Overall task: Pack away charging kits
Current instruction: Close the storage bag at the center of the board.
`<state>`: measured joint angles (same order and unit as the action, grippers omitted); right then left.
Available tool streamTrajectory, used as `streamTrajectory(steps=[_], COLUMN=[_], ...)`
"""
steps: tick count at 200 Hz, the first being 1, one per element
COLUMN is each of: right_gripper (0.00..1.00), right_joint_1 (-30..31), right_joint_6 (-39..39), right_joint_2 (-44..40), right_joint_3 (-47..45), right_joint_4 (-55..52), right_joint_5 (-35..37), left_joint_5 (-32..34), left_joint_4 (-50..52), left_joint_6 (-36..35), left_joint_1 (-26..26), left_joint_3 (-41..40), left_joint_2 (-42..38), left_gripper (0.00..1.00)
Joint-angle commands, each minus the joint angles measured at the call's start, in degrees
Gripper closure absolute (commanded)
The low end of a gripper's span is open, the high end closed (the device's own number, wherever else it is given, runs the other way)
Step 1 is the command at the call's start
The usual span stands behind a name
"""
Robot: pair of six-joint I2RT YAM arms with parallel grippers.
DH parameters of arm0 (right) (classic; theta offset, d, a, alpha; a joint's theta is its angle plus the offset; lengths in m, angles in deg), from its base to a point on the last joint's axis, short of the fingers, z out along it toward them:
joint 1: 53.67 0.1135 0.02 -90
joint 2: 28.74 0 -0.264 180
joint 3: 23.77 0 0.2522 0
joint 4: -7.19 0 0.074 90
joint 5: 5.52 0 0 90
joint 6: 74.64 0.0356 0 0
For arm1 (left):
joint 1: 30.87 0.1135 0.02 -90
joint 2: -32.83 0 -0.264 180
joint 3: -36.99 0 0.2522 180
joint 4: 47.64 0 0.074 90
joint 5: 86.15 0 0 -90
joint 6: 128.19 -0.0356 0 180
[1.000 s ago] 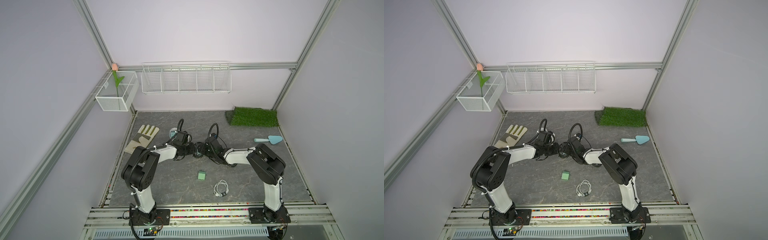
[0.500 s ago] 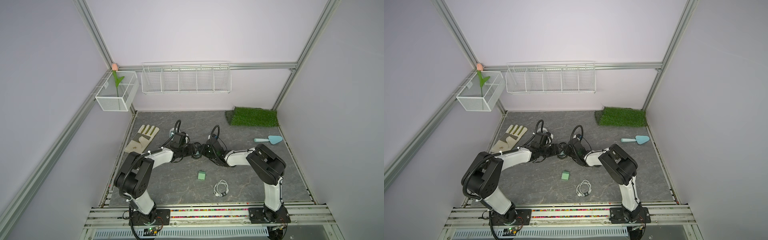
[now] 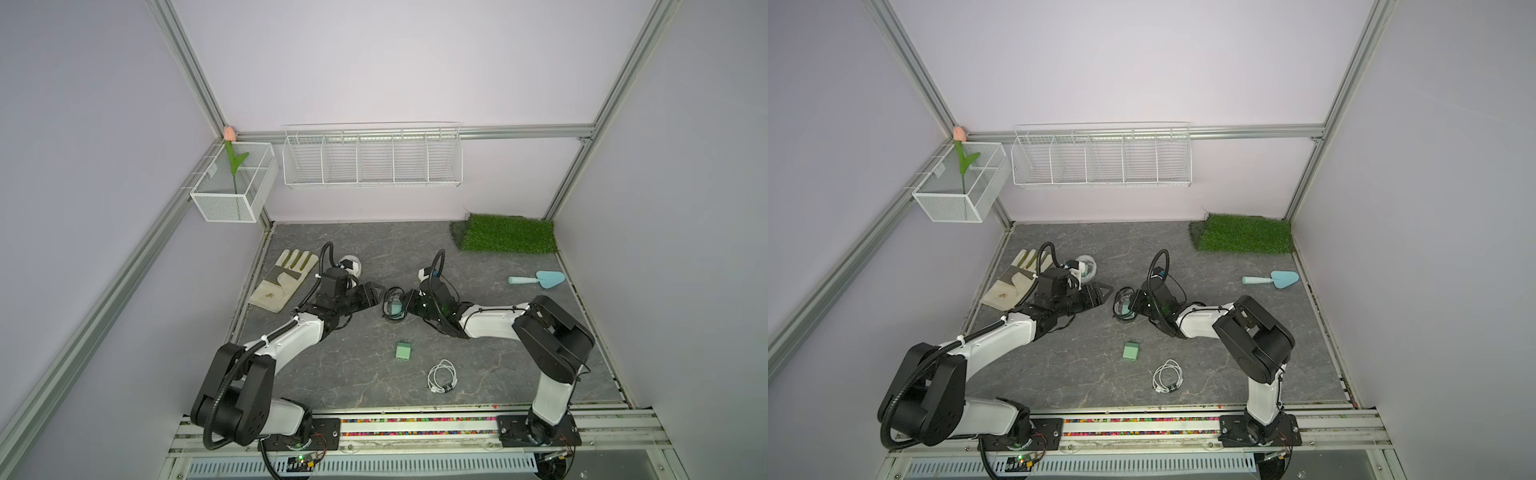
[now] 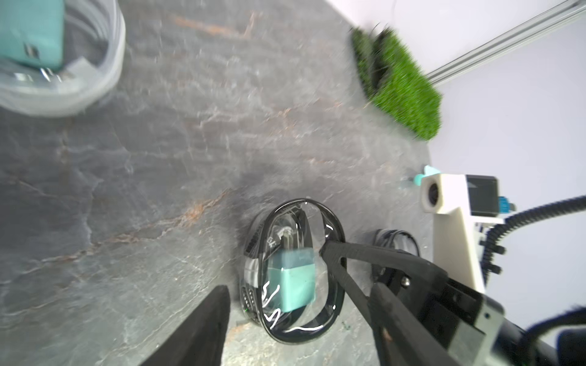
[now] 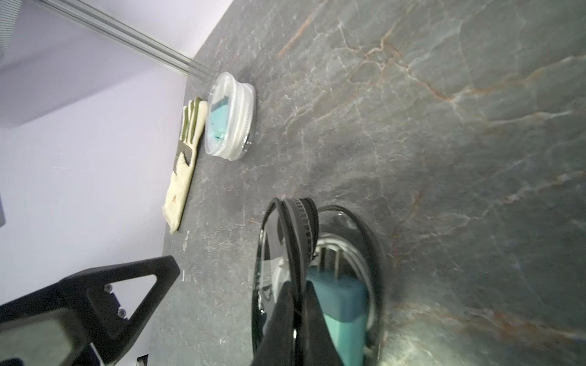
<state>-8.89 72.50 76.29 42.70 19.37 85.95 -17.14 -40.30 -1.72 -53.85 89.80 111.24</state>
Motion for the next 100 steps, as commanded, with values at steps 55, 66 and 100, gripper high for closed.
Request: streamTrajectory(steps=[55,66,100], right_gripper=[0.69,0.6,0.49], right_joint_1=[0.45,0.5,0.49], right_joint_6=[-2.36,-2.67,-2.12], right_joint_2=[-2.09,-2.28,-0.63], right_joint_3=[0.83,1.7,2.36], right_joint_4=[-8.35,-11.97,-14.33], right_joint_5=[2.49,3.71,4.13], left_joint_5=[1.34,0.48,-1.93], left_joint_4=[-6.64,-7.01,-10.93], left_joint_6=[2.25,1.78,1.77], left_joint_1=[0.66,0.66,0.66], left_joint_3=[-4.64,-4.42,-4.02], left_joint_2=[-2.39,-0.95,4.99], left_gripper=[0.28,0.3,0.36])
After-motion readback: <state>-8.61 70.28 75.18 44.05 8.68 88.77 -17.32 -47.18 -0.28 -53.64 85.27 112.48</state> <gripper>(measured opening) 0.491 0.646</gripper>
